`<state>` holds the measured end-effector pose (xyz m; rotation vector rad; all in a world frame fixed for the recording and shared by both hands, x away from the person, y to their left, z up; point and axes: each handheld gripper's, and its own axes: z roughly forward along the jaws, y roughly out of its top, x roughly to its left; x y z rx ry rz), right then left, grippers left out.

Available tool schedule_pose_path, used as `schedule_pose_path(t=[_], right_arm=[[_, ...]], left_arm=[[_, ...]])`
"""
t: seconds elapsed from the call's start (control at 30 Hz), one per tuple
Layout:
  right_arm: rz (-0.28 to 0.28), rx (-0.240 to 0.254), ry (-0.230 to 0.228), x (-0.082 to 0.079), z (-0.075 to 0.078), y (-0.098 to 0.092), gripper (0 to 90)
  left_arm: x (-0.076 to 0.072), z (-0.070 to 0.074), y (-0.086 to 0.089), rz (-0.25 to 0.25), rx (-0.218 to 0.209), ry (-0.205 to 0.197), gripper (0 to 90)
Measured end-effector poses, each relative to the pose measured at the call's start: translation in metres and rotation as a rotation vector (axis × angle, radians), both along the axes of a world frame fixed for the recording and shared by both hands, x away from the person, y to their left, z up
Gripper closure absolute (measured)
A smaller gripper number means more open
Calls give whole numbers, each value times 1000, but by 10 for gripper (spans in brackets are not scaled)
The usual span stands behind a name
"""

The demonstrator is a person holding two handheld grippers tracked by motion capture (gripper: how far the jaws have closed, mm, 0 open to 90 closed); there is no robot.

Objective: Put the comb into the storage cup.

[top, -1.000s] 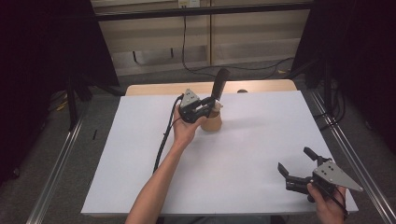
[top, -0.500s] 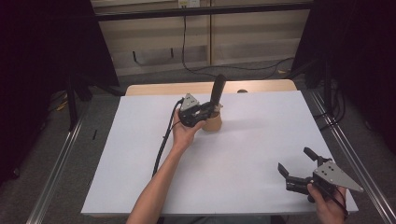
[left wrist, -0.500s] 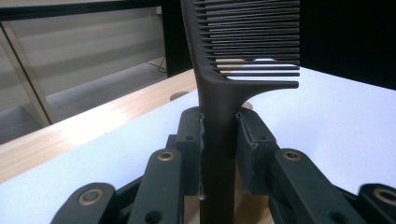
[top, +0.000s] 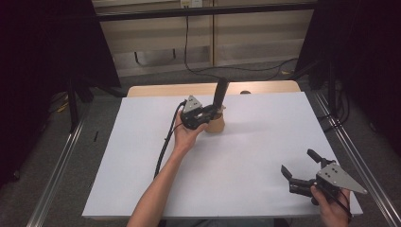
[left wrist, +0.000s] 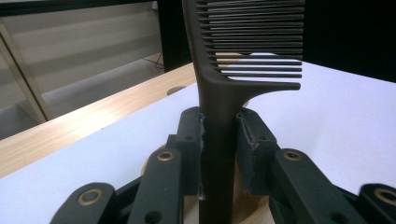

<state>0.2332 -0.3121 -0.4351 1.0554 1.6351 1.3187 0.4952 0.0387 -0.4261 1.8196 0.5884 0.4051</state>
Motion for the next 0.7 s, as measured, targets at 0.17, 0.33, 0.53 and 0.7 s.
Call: schedule_pose_path(t=[0.17,0.33,0.53,0.7], right_arm=[[-2,-6,2,0,0,0,0],[-2,0,1,0,0,0,0],[-1,-4,-1,0,0,0,0],[-2,-4,0,0,0,0,0]], left_arm=[[0,1,1,8,3,3,721],[-1,1,1,3,19,-9,701],[-2,0,6,11,9,-17,662],[-4,1,8,53,-22,-17,589]])
